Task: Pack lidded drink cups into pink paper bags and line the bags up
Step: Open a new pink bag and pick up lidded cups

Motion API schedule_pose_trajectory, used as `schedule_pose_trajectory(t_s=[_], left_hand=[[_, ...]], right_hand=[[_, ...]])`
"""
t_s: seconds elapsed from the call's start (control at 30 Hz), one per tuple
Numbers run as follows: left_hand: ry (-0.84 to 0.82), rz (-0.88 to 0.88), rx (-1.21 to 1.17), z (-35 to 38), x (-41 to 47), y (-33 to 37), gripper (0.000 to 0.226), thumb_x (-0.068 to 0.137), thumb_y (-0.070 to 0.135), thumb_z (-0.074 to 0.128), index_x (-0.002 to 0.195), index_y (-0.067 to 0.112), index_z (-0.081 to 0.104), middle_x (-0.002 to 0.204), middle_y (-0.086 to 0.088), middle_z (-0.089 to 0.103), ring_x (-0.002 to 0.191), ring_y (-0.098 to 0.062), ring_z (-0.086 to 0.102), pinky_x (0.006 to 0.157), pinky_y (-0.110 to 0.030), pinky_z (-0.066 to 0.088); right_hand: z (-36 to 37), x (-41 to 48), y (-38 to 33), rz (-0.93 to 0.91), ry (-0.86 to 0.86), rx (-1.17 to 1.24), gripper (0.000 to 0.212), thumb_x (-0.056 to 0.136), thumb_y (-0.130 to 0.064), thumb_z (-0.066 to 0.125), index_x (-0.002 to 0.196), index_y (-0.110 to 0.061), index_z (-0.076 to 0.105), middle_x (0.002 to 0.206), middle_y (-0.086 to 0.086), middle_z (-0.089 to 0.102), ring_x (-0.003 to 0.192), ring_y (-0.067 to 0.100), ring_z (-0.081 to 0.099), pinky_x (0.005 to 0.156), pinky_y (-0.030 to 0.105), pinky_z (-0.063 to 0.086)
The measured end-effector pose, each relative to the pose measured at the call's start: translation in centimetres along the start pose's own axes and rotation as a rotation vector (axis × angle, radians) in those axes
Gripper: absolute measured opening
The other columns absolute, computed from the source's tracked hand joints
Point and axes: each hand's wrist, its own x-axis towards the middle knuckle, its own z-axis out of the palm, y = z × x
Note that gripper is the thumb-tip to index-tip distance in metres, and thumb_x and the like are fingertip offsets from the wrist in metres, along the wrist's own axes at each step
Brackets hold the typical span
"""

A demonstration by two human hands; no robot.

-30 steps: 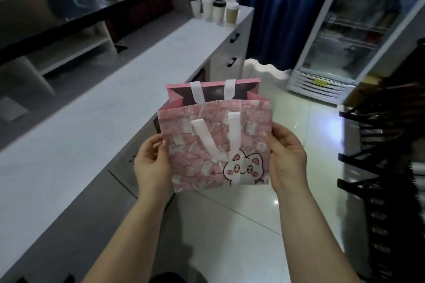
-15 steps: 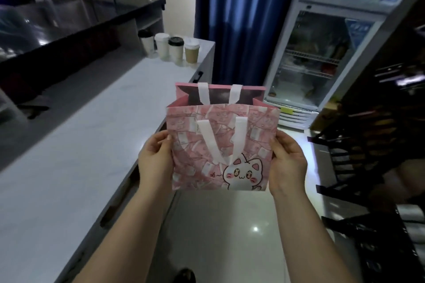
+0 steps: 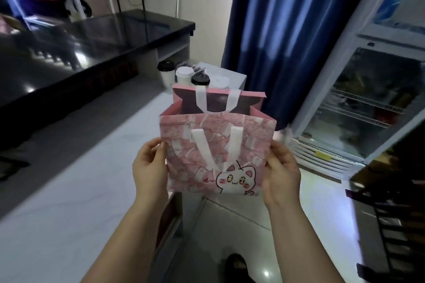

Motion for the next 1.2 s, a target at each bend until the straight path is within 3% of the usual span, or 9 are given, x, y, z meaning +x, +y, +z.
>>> schedule_pose_trajectory(t_s=[0.1, 0.3, 0.53, 0.73, 0.9, 1.0, 1.07, 1.13, 1.2], left_hand=[[0.181, 0.062, -0.029, 0.5, 4.4, -0.8, 0.023, 0.097, 0.019, 0.059, 0.085, 0.033, 0.073, 0.088, 0.005, 0.072, 0.090, -0.022, 0.066, 0.083, -0.048, 0.056], [0.519, 0.119, -0.009, 1.8, 10.5, -1.9, 0.021, 0.099, 0.022, 0.056, 0.090, 0.035, 0.069, 0.101, 0.001, 0.071, 0.097, -0.021, 0.067, 0.082, -0.042, 0.058], [0.735, 0.202, -0.033, 2.5, 16.1, -3.0, 0.026, 0.097, 0.010, 0.057, 0.089, 0.032, 0.069, 0.079, 0.012, 0.067, 0.081, -0.015, 0.061, 0.079, -0.042, 0.056], [0.700, 0.175, 0.045, 1.8, 19.0, -4.4, 0.029, 0.097, 0.006, 0.055, 0.089, 0.031, 0.068, 0.084, 0.011, 0.071, 0.085, -0.013, 0.069, 0.069, -0.027, 0.058], [0.515, 0.249, 0.246, 1.8, 19.1, -5.2, 0.036, 0.095, 0.005, 0.058, 0.103, 0.040, 0.063, 0.102, 0.016, 0.070, 0.096, -0.003, 0.065, 0.080, -0.017, 0.054], [0.470, 0.243, 0.338, 1.6, 19.2, -5.4, 0.039, 0.092, 0.007, 0.063, 0.107, 0.043, 0.061, 0.104, 0.024, 0.067, 0.097, 0.005, 0.062, 0.079, -0.012, 0.051], [0.465, 0.235, 0.369, 1.3, 19.3, -5.5, 0.040, 0.090, 0.007, 0.067, 0.104, 0.043, 0.060, 0.105, 0.020, 0.066, 0.094, 0.005, 0.061, 0.079, -0.017, 0.052], [0.484, 0.219, 0.394, 1.0, 19.5, -5.5, 0.035, 0.087, 0.010, 0.071, 0.105, 0.038, 0.061, 0.108, 0.014, 0.066, 0.093, 0.002, 0.061, 0.081, -0.023, 0.054], [0.511, 0.201, 0.447, 0.7, 19.7, -5.5, 0.034, 0.084, 0.015, 0.075, 0.108, 0.034, 0.061, 0.110, 0.008, 0.066, 0.096, -0.004, 0.061, 0.084, -0.029, 0.054]], right_hand=[[3.9, 5.8, 3.1, 0.081, -0.126, -0.011, 0.021, 0.087, 0.005, 0.062, 0.088, -0.014, 0.068, 0.088, 0.000, 0.074, 0.082, 0.014, 0.070, 0.073, 0.031, 0.057], [11.6, 14.7, 7.6, 0.137, -0.507, -0.292, 0.017, 0.085, 0.003, 0.067, 0.089, -0.013, 0.070, 0.081, -0.005, 0.075, 0.074, 0.006, 0.070, 0.062, 0.016, 0.054], [20.4, 23.0, 13.6, 0.284, -0.683, -0.295, 0.021, 0.086, 0.005, 0.065, 0.082, -0.015, 0.063, 0.070, -0.009, 0.072, 0.066, 0.005, 0.067, 0.060, 0.019, 0.054], [24.1, 25.8, 17.9, 0.277, -0.718, -0.378, 0.025, 0.091, 0.006, 0.057, 0.083, -0.018, 0.057, 0.078, -0.003, 0.064, 0.070, 0.006, 0.062, 0.065, 0.018, 0.052], [25.5, 26.2, 19.4, 0.256, -0.722, -0.401, 0.013, 0.094, -0.003, 0.060, 0.092, -0.016, 0.060, 0.085, -0.003, 0.067, 0.074, 0.005, 0.064, 0.064, 0.015, 0.052], [26.1, 26.9, 19.8, 0.285, -0.732, -0.353, 0.007, 0.098, -0.012, 0.054, 0.100, -0.014, 0.060, 0.086, -0.004, 0.070, 0.075, 0.006, 0.067, 0.062, 0.018, 0.053], [26.6, 27.3, 20.3, 0.270, -0.714, -0.352, 0.014, 0.101, -0.021, 0.048, 0.104, -0.018, 0.061, 0.099, 0.001, 0.070, 0.090, 0.015, 0.066, 0.073, 0.023, 0.054], [26.9, 27.4, 20.8, 0.271, -0.704, -0.350, 0.031, 0.104, -0.030, 0.040, 0.122, -0.014, 0.059, 0.122, 0.006, 0.064, 0.114, 0.020, 0.060, 0.096, 0.032, 0.049], [26.9, 27.2, 21.0, 0.288, -0.708, -0.378, 0.049, 0.103, -0.043, 0.035, 0.139, -0.013, 0.050, 0.137, 0.006, 0.056, 0.128, 0.020, 0.052, 0.108, 0.038, 0.040]])
